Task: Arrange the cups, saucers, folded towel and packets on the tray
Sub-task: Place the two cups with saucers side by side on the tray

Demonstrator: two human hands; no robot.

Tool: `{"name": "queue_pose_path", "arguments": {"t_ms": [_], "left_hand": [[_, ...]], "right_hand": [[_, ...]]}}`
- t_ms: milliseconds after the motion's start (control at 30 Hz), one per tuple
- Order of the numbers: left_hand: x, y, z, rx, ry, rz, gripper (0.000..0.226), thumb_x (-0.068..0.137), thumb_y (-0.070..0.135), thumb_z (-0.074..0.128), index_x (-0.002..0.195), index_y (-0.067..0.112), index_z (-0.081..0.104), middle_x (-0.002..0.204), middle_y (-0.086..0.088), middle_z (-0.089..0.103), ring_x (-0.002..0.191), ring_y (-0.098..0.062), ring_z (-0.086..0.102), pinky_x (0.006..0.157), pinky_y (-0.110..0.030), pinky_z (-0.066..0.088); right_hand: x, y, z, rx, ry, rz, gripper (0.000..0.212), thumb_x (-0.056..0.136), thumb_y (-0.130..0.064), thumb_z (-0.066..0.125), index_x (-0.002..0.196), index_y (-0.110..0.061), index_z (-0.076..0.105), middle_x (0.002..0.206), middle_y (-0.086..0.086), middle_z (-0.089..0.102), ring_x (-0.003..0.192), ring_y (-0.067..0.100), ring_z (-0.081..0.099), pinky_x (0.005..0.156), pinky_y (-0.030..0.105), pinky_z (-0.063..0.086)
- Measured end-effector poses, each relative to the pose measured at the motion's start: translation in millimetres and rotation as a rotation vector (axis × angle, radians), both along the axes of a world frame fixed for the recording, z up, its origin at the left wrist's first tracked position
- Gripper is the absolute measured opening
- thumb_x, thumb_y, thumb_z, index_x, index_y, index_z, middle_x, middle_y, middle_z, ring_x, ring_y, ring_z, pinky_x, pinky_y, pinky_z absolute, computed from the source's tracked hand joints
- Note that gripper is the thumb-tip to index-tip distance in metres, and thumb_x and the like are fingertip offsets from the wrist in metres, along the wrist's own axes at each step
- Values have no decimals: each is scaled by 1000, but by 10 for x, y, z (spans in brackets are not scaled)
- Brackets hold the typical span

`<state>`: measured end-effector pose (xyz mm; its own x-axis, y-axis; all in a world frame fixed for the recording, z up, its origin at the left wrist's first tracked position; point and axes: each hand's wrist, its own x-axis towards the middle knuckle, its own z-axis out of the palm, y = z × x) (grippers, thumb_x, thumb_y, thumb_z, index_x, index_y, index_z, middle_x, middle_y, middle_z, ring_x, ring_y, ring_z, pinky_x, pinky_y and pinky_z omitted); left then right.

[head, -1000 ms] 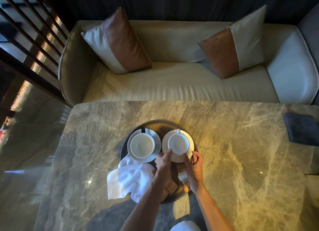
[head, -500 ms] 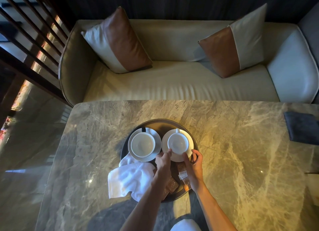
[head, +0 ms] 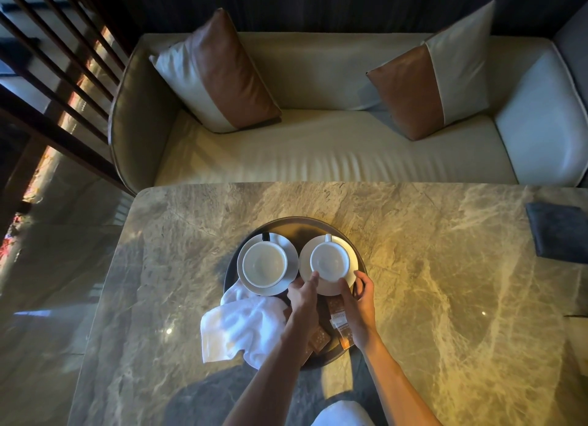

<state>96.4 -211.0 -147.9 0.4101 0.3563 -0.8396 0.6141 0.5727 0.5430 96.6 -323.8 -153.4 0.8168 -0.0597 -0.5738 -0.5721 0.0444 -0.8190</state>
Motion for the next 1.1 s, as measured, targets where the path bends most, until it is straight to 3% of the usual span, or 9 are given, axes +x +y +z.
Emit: {"name": "queue_pose_path", "arguments": {"t_ms": [300, 500, 667, 767, 833, 933, 1000, 1067, 1100], "left_hand": [[-13, -4, 8, -11, -33, -27, 64, 86, 36, 71, 138, 16, 41, 128, -10, 56, 118, -26, 55, 109, -49, 44], [-61, 16, 79, 14, -106, -35, 48, 89, 32, 68, 130, 13, 52, 118, -9, 64, 110, -22, 60, 95, -38, 49], [-122, 55, 217, 34, -181, -108, 41, 92, 31, 65, 125, 9, 57, 120, -14, 65, 117, -29, 59, 104, -48, 48], [-137, 93, 335, 42, -168, -130, 42, 93, 30, 63, 124, 2, 58, 114, -15, 66, 108, -26, 61, 90, -36, 52], [-167, 142, 442, 56, -106, -161, 43, 94, 28, 63, 123, -4, 57, 110, -18, 63, 104, -25, 58, 87, -35, 48], [-331, 309, 619, 136, -122, -315, 35, 96, 26, 60, 115, -3, 62, 110, -21, 66, 107, -29, 61, 95, -43, 49], [-542, 483, 715, 207, -201, -404, 23, 97, 24, 58, 97, 4, 67, 93, -19, 68, 92, -29, 65, 84, -44, 53], [-821, 659, 776, 306, -290, -416, 22, 98, 21, 56, 85, 9, 68, 81, -14, 69, 76, -23, 66, 70, -39, 54], [-965, 767, 781, 446, -296, -417, 25, 98, 22, 56, 78, 14, 68, 73, -4, 70, 67, -14, 64, 62, -33, 52]], "right_hand": [[-1, 5, -2, -2, -13, 4, 56, 89, -35, 70, 137, -28, 42, 127, -12, 58, 114, 5, 60, 82, 23, 55], [14, 2, -35, -10, -7, -4, 56, 89, -32, 71, 137, -25, 43, 130, -4, 59, 118, 13, 59, 92, 30, 54], [35, 21, -34, -18, -2, -19, 51, 92, -26, 69, 136, -21, 43, 132, 3, 59, 120, 20, 58, 95, 34, 51], [73, 25, -11, -13, 27, -14, 51, 93, -18, 66, 138, -16, 41, 141, 10, 53, 121, 22, 53, 96, 34, 46], [102, -18, 30, -22, 55, 19, 59, 93, -23, 66, 144, -14, 38, 147, 9, 44, 126, 19, 46, 101, 34, 42], [73, -132, 121, -114, 67, 91, 63, 92, -33, 67, 146, -15, 41, 149, 7, 43, 138, 22, 41, 108, 36, 38], [-25, -192, 209, -209, -29, 75, 43, 93, -27, 67, 133, -14, 55, 139, 8, 56, 131, 25, 51, 101, 28, 44], [-188, -198, 322, -272, -149, 72, 14, 93, -19, 67, 107, -20, 66, 110, 6, 69, 108, 27, 63, 83, 14, 48], [-285, -182, 385, -294, -192, 94, 10, 93, -16, 66, 96, -25, 66, 98, 2, 69, 98, 25, 65, 76, 11, 48]]}}
